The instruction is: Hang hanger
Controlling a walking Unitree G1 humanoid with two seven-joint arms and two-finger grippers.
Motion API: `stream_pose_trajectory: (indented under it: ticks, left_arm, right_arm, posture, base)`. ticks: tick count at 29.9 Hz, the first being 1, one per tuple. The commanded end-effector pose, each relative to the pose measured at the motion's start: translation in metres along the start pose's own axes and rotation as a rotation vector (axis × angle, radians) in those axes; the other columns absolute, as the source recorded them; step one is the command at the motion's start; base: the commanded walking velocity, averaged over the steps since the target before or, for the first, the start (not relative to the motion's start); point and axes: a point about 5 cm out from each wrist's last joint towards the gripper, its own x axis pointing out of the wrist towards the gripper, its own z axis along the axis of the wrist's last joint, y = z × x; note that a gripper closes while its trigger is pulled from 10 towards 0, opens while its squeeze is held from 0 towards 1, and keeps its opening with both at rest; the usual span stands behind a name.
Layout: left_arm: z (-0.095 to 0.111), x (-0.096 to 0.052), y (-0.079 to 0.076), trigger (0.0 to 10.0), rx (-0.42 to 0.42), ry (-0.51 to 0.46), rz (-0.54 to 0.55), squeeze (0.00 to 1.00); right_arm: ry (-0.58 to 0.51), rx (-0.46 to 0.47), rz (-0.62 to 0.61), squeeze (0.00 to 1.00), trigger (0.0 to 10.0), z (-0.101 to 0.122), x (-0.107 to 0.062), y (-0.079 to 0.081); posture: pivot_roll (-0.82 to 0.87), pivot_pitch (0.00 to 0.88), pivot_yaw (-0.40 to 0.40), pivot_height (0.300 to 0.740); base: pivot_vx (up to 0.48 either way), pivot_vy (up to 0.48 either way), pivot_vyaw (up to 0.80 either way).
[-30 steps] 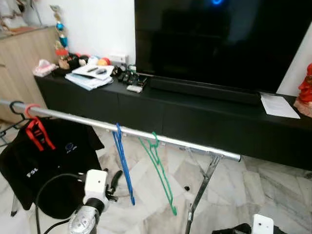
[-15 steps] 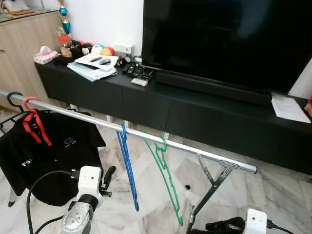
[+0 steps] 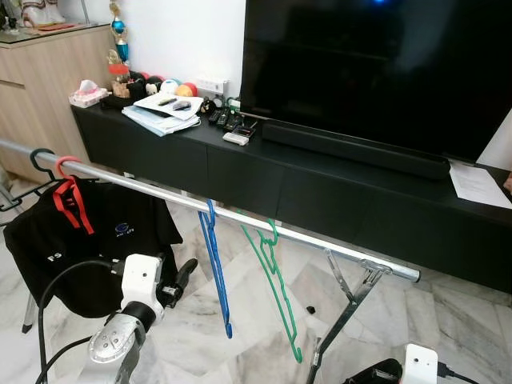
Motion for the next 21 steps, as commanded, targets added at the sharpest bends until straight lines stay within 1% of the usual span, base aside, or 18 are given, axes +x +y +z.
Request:
stream_pose_trajectory:
  ticks: [1, 3, 4, 5, 6, 7, 9, 10, 11, 13, 14, 16, 17, 18, 19, 21]
  left_arm:
    - [0.012, 0.01, -0.006, 10.0, 0.006, -0.024, -0.036, 1.0]
    - [0.014, 0.017, -0.006, 10.0, 0.034, -0.007, -0.033, 1.0]
    - [0.016, 0.023, -0.009, 10.0, 0.035, -0.015, -0.046, 0.0]
    - [0.016, 0.023, -0.009, 10.0, 0.035, -0.015, -0.046, 0.0]
    - [0.018, 0.029, -0.01, 10.0, 0.04, -0.016, -0.045, 0.0]
    - [0.019, 0.031, -0.009, 10.0, 0.052, -0.009, -0.037, 0.0]
    - [0.021, 0.039, -0.007, 10.0, 0.083, 0.016, 0.003, 0.0]
    - [0.019, 0.047, -0.004, 10.0, 0.103, 0.064, 0.045, 0.0]
    - [0.019, 0.047, -0.004, 10.0, 0.103, 0.064, 0.045, 0.0]
    - [0.016, 0.054, -0.002, 10.0, 0.122, 0.12, 0.084, 0.0]
    - [0.016, 0.063, 0.0, 10.0, 0.117, 0.159, 0.139, 0.0]
    - [0.017, 0.066, 0.0, 10.0, 0.117, 0.165, 0.154, 0.0]
    - [0.021, 0.075, -0.005, 10.0, 0.105, 0.162, 0.152, 0.0]
    - [0.021, 0.075, -0.005, 10.0, 0.105, 0.162, 0.152, 0.0]
    - [0.023, 0.083, -0.013, 10.0, 0.105, 0.164, 0.127, 0.0]
    - [0.026, 0.089, -0.022, 10.0, 0.102, 0.164, 0.108, 0.0]
  right_arm:
    - [-0.001, -0.002, -0.012, 0.0, 10.0, 0.002, 0.001, -0.003]
    - [0.0, 0.0, -0.013, 0.0, 10.0, 0.001, 0.0, -0.003]
    - [0.0, 0.001, -0.013, 0.0, 10.0, 0.002, 0.001, -0.003]
    - [0.0, 0.001, -0.013, 0.0, 10.0, 0.002, 0.001, -0.003]
    - [0.0, 0.002, -0.014, 0.0, 10.0, 0.002, 0.001, -0.002]
    - [0.001, 0.002, -0.014, 0.0, 10.0, 0.002, 0.001, -0.002]
    - [0.001, 0.004, -0.016, 0.0, 10.0, 0.002, 0.001, -0.002]
    - [0.001, 0.005, -0.016, 0.0, 10.0, 0.002, 0.001, -0.002]
    - [0.001, 0.005, -0.016, 0.0, 10.0, 0.002, 0.001, -0.002]
    - [0.001, 0.005, -0.017, 0.0, 10.0, 0.003, 0.001, -0.002]
    - [0.0, 0.008, -0.018, 0.0, 10.0, 0.003, 0.001, -0.002]
    - [0.0, 0.009, -0.019, 0.0, 10.0, 0.003, 0.001, -0.002]
    - [-0.001, 0.012, -0.02, 0.0, 10.0, 0.003, 0.001, -0.003]
    - [-0.001, 0.012, -0.02, 0.0, 10.0, 0.003, 0.001, -0.003]
    - [0.0, 0.013, -0.021, 0.0, 10.0, 0.003, 0.001, -0.003]
    - [0.001, 0.013, -0.021, 0.0, 10.0, 0.003, 0.001, -0.004]
  posture:
    - [0.1, 0.0, -0.062, 0.74]
    - [0.09, 0.0, -0.061, 0.74]
    - [0.09, 0.0, -0.061, 0.74]
    - [0.09, 0.0, -0.061, 0.74]
    - [0.09, 0.0, -0.061, 0.74]
    - [0.09, 0.0, -0.06, 0.74]
    - [0.09, 0.0, -0.06, 0.74]
    - [0.09, 0.0, -0.059, 0.74]
    - [0.09, 0.0, -0.059, 0.74]
    - [0.08, 0.0, -0.058, 0.74]
    - [0.07, 0.0, -0.056, 0.74]
    - [0.07, 0.0, -0.056, 0.74]
    - [0.07, 0.0, -0.055, 0.74]
    - [0.07, 0.0, -0.055, 0.74]
    - [0.06, 0.0, -0.052, 0.74]
    - [0.06, 0.0, -0.048, 0.74]
  base:
    - [0.0, 0.0, 0.0]
    - [0.0, 0.0, 0.0]
    - [0.0, 0.0, 0.0]
    - [0.0, 0.0, 0.0]
    - [0.0, 0.0, 0.0]
    - [0.0, 0.0, 0.0]
    - [0.0, 0.0, 0.0]
    - [0.0, 0.0, 0.0]
    - [0.0, 0.0, 0.0]
    - [0.0, 0.0, 0.0]
    - [0.0, 0.0, 0.0]
    - [0.0, 0.0, 0.0]
    - [0.0, 0.0, 0.0]
    - [0.0, 0.0, 0.0]
    - [0.0, 0.0, 0.0]
    - [0.0, 0.0, 0.0]
